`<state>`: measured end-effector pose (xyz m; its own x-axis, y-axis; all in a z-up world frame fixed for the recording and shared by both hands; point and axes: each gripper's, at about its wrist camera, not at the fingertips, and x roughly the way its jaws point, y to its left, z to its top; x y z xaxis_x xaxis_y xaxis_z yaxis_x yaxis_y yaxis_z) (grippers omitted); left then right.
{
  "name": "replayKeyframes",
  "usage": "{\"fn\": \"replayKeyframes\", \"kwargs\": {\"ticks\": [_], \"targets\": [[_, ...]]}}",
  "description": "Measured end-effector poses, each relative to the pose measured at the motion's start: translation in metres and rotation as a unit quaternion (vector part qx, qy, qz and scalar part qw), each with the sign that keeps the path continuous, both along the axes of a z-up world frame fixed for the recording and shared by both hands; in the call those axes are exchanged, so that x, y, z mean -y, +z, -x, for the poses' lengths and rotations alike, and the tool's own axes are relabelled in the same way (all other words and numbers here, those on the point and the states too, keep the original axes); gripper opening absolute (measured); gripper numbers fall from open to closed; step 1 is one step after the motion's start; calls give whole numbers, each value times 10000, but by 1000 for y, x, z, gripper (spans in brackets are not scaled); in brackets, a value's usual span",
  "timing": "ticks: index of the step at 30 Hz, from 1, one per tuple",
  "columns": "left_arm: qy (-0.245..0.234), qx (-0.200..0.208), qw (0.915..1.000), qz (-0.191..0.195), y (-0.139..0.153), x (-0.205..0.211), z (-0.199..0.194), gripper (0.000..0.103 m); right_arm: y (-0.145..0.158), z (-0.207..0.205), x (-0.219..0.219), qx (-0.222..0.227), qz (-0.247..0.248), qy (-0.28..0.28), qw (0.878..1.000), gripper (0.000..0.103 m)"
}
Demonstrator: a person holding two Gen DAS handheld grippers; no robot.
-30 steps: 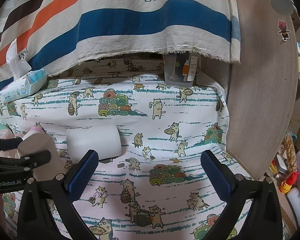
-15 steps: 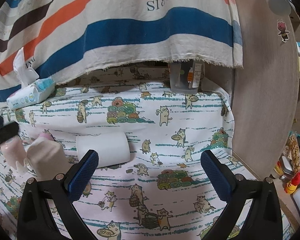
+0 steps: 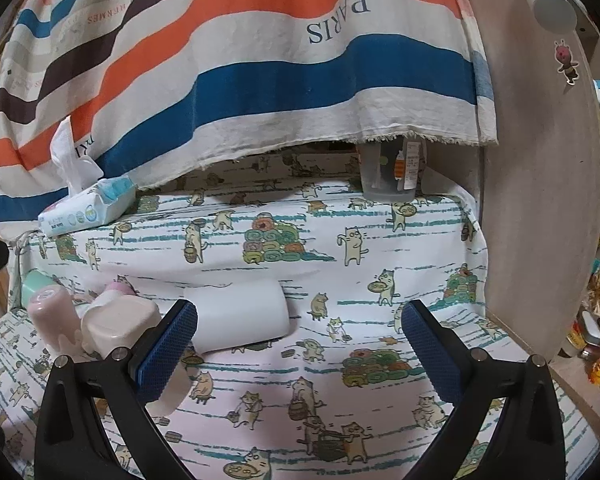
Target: Flip cup upside down
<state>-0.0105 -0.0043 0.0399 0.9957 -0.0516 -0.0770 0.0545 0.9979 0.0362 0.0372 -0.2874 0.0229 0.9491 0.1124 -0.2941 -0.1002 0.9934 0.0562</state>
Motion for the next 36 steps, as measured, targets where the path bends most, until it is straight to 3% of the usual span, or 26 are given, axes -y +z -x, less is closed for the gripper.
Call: {"fn": "replayKeyframes", "kwargs": {"ticks": [8,19,26,36], "targets": [[-16,-213,9998,-41,-26,-9,-7,103,-6,5,-13,121,71,182,9997,103],[153,-1080,9924,561,-46,-28,-36,103,-17,-3,-27,-100,358,172,9992,103],[269,-1077,9936,203,-49,-14,-36,103,-17,-3,-26,-112,365,140,9992,103],[361,-1080,9932,247,-48,-18,-36,103,-17,-2,-26,-78,391,150,9991,103]]}}
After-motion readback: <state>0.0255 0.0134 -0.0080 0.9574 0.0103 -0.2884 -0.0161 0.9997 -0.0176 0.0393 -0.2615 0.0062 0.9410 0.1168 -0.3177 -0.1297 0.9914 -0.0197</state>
